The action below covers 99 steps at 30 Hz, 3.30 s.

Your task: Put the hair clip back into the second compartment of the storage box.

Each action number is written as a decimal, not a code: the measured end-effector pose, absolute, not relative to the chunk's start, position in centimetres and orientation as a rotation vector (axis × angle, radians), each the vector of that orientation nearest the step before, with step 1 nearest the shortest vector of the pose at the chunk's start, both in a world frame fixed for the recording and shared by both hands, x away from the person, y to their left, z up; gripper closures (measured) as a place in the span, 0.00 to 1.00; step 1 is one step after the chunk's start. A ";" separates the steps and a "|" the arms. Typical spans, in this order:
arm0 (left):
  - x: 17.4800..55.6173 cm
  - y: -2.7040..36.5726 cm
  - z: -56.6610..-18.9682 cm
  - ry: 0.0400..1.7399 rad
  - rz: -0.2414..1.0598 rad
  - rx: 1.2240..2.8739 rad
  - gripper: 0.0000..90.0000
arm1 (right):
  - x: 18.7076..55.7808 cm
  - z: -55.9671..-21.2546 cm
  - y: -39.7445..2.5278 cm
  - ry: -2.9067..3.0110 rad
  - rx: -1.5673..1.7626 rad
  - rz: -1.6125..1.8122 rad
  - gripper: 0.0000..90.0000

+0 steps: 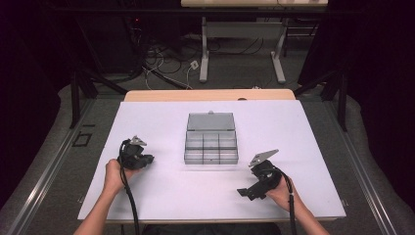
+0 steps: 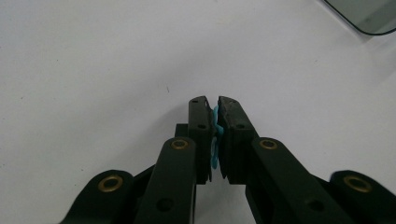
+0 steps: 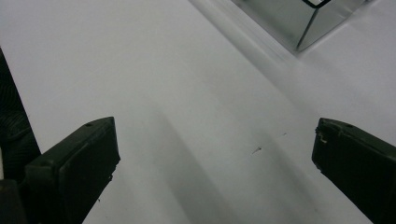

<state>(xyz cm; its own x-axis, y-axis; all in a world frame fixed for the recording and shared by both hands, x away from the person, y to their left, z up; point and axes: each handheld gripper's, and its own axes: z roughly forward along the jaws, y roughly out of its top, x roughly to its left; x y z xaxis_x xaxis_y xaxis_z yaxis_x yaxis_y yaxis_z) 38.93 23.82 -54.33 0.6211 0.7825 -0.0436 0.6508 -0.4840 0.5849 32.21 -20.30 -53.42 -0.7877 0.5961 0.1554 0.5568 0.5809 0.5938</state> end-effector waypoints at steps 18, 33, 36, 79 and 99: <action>38.4 23.2 -53.0 1.131 0.349 2.241 0.93 | 32.3 -53.4 -20.4 2.735 0.996 1.009 0.00; 38.2 22.1 -51.8 1.118 0.368 2.234 0.93 | 32.3 -53.4 -20.5 2.727 1.001 1.001 0.00; 38.2 21.8 -51.6 1.109 0.368 2.237 0.93 | 32.3 -53.4 -20.5 2.726 0.997 1.004 0.00; 40.1 15.1 -49.1 0.937 0.401 2.258 0.92 | 32.4 -53.2 -20.9 2.689 1.020 1.022 0.00; 41.6 12.7 -48.5 0.897 0.394 2.264 0.92 | 32.5 -53.3 -21.1 2.690 1.018 1.016 0.00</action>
